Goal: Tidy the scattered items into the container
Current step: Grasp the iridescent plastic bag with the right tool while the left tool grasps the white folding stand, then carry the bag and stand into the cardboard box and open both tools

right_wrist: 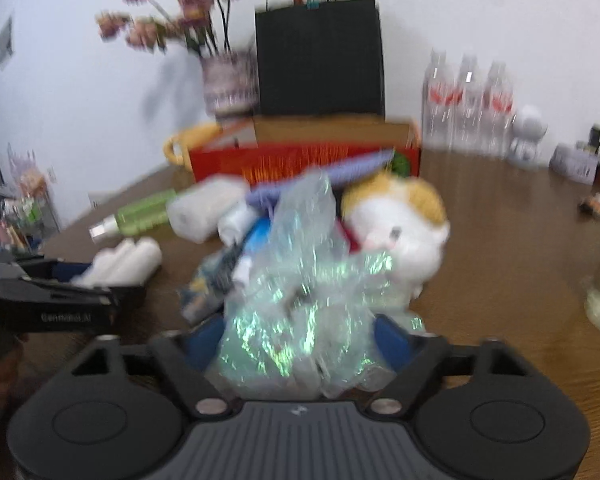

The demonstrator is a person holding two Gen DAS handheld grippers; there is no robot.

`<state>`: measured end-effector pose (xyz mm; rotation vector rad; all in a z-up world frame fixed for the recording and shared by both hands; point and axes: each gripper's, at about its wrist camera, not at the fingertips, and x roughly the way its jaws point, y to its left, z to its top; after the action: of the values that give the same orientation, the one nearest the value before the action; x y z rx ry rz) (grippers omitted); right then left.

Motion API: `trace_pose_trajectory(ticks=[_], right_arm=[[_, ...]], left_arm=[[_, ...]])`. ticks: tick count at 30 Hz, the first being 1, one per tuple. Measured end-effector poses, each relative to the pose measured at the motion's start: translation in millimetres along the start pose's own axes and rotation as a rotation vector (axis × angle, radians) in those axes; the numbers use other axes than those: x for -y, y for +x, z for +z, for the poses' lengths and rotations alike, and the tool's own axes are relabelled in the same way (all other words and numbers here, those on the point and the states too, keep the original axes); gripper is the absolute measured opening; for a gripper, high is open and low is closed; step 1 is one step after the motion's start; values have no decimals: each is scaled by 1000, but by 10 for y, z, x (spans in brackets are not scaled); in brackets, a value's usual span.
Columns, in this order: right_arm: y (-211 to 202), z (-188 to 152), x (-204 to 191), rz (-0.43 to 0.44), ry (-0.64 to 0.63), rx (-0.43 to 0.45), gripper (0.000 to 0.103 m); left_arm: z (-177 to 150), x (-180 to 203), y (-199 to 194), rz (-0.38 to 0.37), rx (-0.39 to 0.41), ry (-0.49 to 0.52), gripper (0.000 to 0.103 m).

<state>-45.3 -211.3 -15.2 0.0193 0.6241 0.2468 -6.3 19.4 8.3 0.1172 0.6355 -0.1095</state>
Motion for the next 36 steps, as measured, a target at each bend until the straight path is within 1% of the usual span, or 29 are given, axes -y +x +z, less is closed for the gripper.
trace_pose_trajectory(ticks=[1, 2, 4, 6, 8, 10, 13, 16, 19, 22, 25, 27, 30, 32, 34, 36], right_arm=[[54, -29, -13, -1, -7, -21, 54], [43, -47, -31, -7, -17, -13, 40], [-13, -68, -51, -10, -18, -3, 20], [-122, -60, -70, -30, -17, 17, 16], [-319, -10, -112, -47, -26, 78, 15], [-541, 90, -135, -16, -37, 152, 15], [-803, 286, -140, 27, -62, 263, 15], [-800, 600, -43, 24, -77, 318, 16], [-571, 1051, 117, -12, -73, 331, 16], [-89, 1533, 282, -45, -74, 284, 17], [490, 1936, 460, -47, -41, 191, 17], [818, 2141, 593, -41, 8, 125, 17], [1243, 2379, 767, -13, 73, 32, 17], [1484, 2512, 836, -7, 88, -20, 18], [1756, 2615, 884, -22, 100, -74, 18], [2020, 2682, 964, -26, 122, -125, 19]], left_arm=[[-14, -2, 4, 3, 2, 3, 57], [-28, -4, -1, 4, 4, 9, 57], [-58, -11, -36, 5, 7, 25, 56], [-59, -40, -93, 6, 6, 16, 56], [-4, -90, -218, -27, 31, -15, 56], [85, -140, -365, -72, 69, -45, 56], [314, -185, -543, -134, 141, -56, 56], [671, -211, -509, -164, 184, -50, 56], [1101, -176, -289, -126, 203, -22, 56], [1557, -168, 88, -128, 178, -28, 56], [1956, -155, 513, -131, 132, -44, 56], [2169, -137, 818, -129, 91, -53, 56], [2448, -12, 1247, -156, 14, -73, 56], [2572, 63, 1529, -165, -44, -84, 56], [2707, 114, 1854, -152, -100, -80, 56], [2784, 138, 2139, -121, -144, -70, 56]])
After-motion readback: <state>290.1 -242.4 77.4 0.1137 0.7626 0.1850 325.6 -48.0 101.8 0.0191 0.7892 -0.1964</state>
